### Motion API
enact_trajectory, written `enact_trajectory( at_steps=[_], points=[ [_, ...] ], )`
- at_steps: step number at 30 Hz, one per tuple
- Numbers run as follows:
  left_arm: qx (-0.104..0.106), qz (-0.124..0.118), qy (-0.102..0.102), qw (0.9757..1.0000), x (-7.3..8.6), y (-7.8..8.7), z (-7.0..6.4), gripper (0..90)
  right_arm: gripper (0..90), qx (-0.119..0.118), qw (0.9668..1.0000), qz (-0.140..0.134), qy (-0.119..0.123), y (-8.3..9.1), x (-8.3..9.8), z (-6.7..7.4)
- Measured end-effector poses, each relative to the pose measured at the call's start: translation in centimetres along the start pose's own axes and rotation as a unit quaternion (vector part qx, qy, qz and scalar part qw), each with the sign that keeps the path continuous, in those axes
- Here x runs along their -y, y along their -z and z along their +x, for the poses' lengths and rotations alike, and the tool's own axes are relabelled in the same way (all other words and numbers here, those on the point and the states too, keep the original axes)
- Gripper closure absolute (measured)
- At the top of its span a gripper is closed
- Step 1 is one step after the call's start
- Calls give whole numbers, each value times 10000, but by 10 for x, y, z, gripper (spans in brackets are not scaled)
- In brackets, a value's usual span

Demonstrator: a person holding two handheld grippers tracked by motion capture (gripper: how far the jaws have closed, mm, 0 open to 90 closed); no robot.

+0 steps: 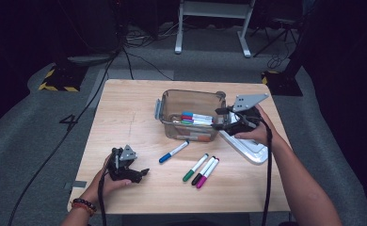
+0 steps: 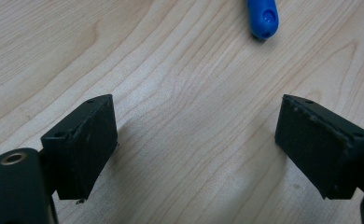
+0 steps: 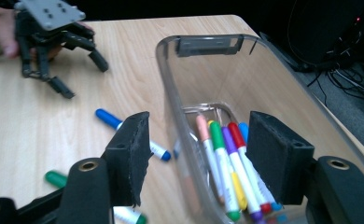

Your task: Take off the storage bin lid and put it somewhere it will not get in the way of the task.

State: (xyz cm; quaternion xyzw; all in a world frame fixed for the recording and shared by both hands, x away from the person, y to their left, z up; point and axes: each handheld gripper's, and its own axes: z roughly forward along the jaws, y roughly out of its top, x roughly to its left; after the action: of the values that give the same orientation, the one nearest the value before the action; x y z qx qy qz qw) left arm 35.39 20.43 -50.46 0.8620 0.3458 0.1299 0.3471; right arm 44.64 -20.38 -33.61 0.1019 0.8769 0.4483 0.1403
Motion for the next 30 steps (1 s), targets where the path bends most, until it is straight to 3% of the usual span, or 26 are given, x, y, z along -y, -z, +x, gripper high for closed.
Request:
enact_trajectory(
  at_steps=[6,10,15,21,30],
  points=[
    [0,0,0,10000,0,0,0,133,394,-96,9998,-165,26,23,27,24],
    [1,0,-1,10000,0,0,0,133,391,-267,9995,-148,37,21,48,41],
    [-2,-1,0,10000,0,0,0,133,396,-589,9982,64,40,1,75,65],
    [3,-2,-1,10000,0,0,0,133,422,-1110,9932,329,128,-30,98,91],
    [2,-1,-1,10000,0,0,0,133,432,-1448,9878,526,238,-57,109,107]
  ],
)
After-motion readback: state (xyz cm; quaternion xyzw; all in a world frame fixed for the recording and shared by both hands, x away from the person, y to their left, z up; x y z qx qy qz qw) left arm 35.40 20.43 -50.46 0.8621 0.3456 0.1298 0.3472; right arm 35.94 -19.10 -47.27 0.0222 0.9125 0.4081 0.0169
